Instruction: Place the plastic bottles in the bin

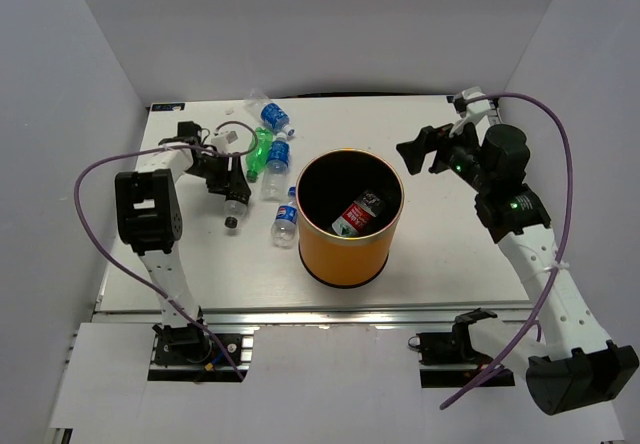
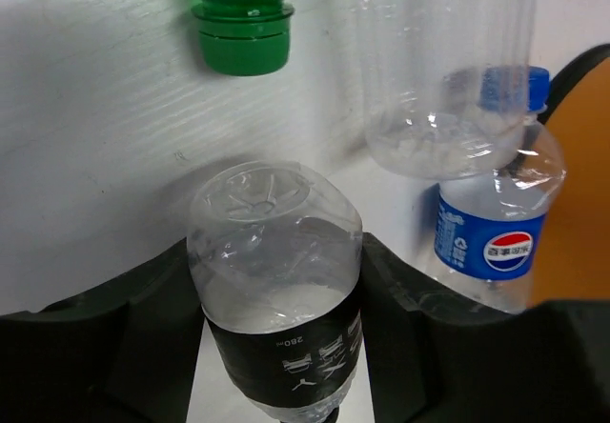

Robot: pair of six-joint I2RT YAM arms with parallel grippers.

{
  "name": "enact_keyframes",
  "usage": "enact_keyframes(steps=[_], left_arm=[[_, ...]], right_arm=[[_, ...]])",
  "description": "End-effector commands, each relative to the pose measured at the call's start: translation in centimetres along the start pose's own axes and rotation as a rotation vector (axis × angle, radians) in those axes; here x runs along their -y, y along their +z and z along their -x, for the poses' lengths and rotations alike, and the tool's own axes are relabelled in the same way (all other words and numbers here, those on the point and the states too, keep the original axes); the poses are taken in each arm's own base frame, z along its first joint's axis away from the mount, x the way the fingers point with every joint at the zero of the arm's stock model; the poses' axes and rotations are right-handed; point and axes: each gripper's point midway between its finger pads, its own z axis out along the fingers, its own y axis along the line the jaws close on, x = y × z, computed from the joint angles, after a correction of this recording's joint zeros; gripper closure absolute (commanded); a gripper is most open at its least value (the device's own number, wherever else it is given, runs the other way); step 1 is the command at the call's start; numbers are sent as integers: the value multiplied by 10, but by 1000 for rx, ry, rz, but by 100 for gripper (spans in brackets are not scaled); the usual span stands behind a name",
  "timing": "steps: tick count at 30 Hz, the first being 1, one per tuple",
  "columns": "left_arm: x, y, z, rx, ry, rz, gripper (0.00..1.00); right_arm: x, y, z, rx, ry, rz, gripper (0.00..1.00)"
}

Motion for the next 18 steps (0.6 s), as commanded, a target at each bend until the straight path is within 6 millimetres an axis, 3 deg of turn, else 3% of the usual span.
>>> enact_keyframes(steps=[1, 3, 4, 5, 7, 9, 11, 12, 13, 14, 16, 17, 18], left_arm=[[35, -47, 39, 119, 21, 10, 68], [54, -74, 56, 202, 43, 18, 81], [70, -101, 67, 277, 72, 45, 88], [75, -113, 73, 326, 85, 68, 97], [91, -146, 87, 432, 37, 110, 100], [129, -209, 111, 592, 42, 134, 100], [159, -247, 132, 693, 56, 107, 100], [201, -284, 144, 789, 90, 38, 100], [228, -297, 146, 820, 107, -29, 100], [282, -297, 145, 841, 212, -142, 100], [339, -299, 127, 872, 315, -245, 100], [381, -293, 114, 873, 382, -347, 100], [394, -290, 107, 876, 389, -374, 100]], right_arm=[[0, -12, 22, 80, -40, -19, 11], [-2, -14, 22, 87, -37, -12, 10], [-2, -14, 23, 97, -38, -11, 11], [-2, -15, 23, 100, -31, -10, 11], [-4, -17, 23, 104, -31, -4, 11], [-7, -20, 27, 122, -31, 4, 11], [-9, -21, 29, 128, -26, 10, 11], [-10, -22, 31, 134, -21, 14, 10], [-11, -22, 29, 132, -14, 21, 11], [-12, -23, 29, 134, -11, 23, 11], [-12, -24, 28, 136, 2, 22, 11], [-12, -23, 26, 131, 5, 22, 11], [-12, -24, 25, 128, 10, 22, 11]])
